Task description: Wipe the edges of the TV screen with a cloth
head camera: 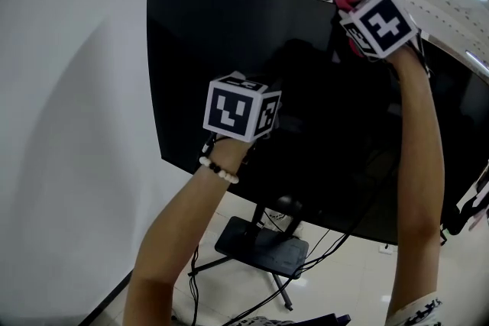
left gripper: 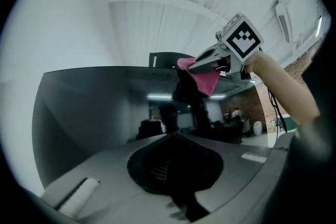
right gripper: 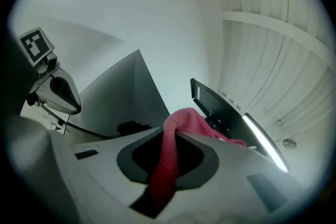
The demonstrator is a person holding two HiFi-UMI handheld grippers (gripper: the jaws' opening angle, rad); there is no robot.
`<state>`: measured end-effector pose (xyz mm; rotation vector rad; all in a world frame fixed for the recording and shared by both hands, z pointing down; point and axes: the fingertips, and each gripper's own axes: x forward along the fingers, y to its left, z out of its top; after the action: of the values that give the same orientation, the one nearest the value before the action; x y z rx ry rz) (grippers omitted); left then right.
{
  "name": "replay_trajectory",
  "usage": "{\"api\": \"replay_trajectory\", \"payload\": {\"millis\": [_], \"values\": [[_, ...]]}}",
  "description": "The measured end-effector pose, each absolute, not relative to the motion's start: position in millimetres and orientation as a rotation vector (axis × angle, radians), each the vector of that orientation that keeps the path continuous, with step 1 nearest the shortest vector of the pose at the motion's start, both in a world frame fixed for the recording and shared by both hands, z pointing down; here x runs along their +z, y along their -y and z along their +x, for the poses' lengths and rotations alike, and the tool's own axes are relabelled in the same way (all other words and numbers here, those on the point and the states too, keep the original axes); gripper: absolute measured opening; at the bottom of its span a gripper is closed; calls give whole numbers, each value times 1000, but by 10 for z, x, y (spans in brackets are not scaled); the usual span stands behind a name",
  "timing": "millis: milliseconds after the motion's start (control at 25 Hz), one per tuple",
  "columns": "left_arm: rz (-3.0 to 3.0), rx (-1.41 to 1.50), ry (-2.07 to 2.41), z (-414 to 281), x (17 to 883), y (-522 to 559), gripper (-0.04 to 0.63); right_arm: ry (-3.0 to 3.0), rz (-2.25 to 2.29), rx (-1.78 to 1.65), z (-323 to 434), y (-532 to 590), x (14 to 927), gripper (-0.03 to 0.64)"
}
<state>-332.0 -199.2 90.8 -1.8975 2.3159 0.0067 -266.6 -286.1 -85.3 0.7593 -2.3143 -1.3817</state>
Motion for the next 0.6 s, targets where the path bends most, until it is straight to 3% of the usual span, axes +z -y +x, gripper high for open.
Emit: {"api": "replay_trajectory", "payload": {"millis": [600], "values": [[-1944, -148, -2275, -4795, 874, 1037, -5, 2436, 807, -1260, -4685, 1947, -924, 57]]}}
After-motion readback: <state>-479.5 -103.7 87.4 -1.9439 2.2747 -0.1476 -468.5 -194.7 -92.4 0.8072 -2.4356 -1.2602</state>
